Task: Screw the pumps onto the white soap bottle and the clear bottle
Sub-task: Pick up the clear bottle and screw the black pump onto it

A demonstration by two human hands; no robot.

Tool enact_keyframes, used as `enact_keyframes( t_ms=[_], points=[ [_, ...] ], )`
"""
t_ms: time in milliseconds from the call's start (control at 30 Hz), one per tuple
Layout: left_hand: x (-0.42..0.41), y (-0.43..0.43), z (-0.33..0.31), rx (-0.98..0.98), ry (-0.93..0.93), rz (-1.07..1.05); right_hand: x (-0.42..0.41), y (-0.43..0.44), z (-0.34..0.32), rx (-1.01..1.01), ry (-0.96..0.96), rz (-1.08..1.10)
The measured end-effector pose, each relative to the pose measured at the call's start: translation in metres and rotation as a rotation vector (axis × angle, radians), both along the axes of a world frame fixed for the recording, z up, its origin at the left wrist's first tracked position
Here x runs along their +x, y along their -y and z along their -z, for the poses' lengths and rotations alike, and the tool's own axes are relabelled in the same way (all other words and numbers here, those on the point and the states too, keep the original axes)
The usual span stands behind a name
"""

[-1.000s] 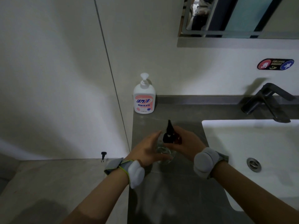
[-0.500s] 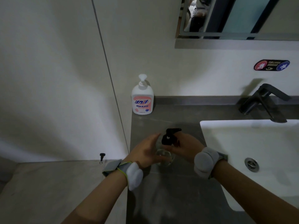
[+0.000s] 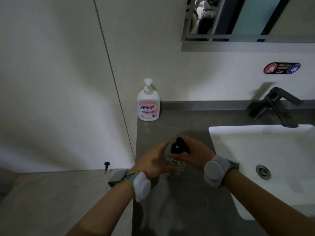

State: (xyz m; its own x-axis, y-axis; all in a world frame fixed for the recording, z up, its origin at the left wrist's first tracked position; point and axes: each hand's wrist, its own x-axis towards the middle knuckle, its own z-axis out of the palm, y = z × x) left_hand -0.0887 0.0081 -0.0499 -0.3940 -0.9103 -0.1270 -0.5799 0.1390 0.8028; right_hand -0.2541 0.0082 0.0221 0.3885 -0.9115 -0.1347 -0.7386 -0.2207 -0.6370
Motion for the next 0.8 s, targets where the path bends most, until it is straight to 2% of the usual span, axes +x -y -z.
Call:
enact_keyframes(
  t_ms=[100,200,267,367,467,633,733,800],
  points=[
    [-0.001,-0.003,-0.003,-0.026,0.034,0.023,-0.001,-0.002,-0.001,-0.036,-0.124,0.047],
    [-0.002,-0.003,-0.006,-0.004,-0.014,0.004,-0.002,-0.001,-0.003,0.002,-0.058,-0.015],
    [-0.001,-0.004,-0.005,-0.003,0.002,0.02,-0.005,-0.003,-0.005,0.006,-0.089,-0.053],
    [-0.002,-0.007,-0.005,-0.018,0.074,0.033,-0.006,-0.006,-0.006,-0.053,-0.158,-0.009],
    [-0.003,-0.007,-0.009,-0.032,0.012,0.028,-0.005,-0.007,-0.006,-0.006,-0.099,-0.04],
    [-0.004,-0.007,-0.001,-0.047,0.071,0.027,-0.003,-0.013,0.0,-0.065,-0.213,0.001],
    [-0.003,-0.006,-0.001,-0.037,0.057,0.01,-0.003,-0.012,-0.002,0.002,-0.145,-0.022],
    [-0.002,-0.006,-0.002,-0.043,0.056,0.009,-0.005,-0.013,-0.001,-0.026,-0.155,-0.027]
  ],
)
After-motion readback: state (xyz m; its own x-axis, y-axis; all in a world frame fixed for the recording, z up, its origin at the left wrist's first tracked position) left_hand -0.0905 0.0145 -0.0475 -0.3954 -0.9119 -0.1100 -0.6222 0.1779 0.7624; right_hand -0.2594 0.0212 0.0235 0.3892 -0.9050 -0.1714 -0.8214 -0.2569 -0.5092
